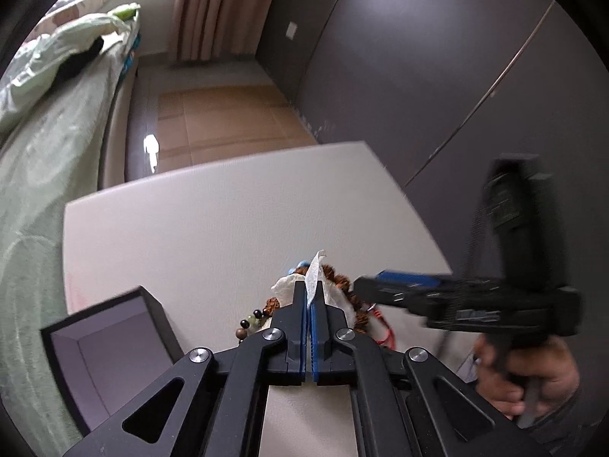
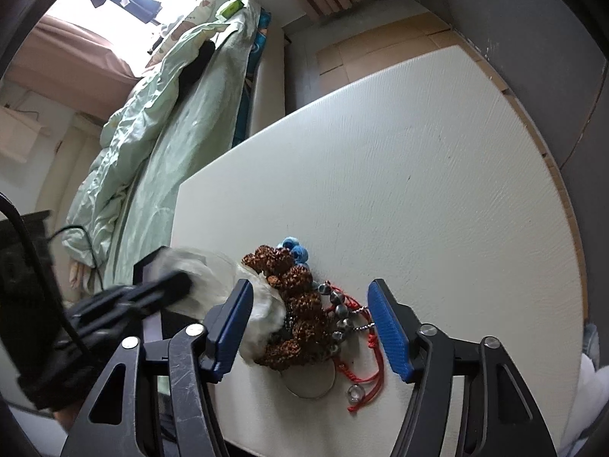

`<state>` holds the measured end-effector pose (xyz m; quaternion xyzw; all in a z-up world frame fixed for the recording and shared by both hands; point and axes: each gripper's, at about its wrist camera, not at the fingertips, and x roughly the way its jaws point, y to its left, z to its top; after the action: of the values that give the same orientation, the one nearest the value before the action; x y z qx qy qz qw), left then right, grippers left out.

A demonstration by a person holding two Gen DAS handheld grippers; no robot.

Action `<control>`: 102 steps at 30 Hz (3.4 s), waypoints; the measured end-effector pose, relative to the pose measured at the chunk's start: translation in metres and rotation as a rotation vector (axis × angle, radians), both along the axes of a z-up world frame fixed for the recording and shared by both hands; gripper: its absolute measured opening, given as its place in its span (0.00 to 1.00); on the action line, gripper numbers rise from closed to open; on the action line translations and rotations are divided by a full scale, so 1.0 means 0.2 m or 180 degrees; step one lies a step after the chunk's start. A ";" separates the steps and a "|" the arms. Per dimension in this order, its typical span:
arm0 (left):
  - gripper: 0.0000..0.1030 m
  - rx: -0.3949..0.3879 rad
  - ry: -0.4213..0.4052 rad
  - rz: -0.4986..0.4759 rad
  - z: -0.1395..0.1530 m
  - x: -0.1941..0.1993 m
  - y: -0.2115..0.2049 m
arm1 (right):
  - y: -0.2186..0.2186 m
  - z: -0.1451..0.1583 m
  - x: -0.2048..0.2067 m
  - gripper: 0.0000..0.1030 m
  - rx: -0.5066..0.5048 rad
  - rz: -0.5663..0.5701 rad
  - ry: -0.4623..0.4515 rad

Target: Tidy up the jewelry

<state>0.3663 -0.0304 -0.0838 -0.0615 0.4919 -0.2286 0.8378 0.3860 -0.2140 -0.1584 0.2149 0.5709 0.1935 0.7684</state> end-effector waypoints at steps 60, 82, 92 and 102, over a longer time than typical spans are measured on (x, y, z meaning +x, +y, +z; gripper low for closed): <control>0.78 -0.0205 -0.0272 0.1548 0.13 -0.39 0.80 | 0.62 0.44 -0.22 0.20 0.0676 0.0689 -0.1076; 0.78 -0.0006 -0.0376 0.1127 0.13 -0.36 0.53 | 0.39 0.42 -0.26 0.53 0.0259 0.0588 -0.0894; 0.78 0.0049 -0.0267 0.0679 0.12 -0.26 0.27 | 0.17 0.27 -0.20 0.53 -0.0151 0.0271 -0.0489; 0.56 0.0285 -0.0015 0.0368 0.08 -0.11 0.07 | -0.01 0.09 -0.15 0.49 -0.0195 0.0078 -0.0131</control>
<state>0.3440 -0.0170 -0.0676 -0.0517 0.4953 -0.1577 0.8527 0.3553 -0.2163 -0.1411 0.1802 0.5632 0.1896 0.7838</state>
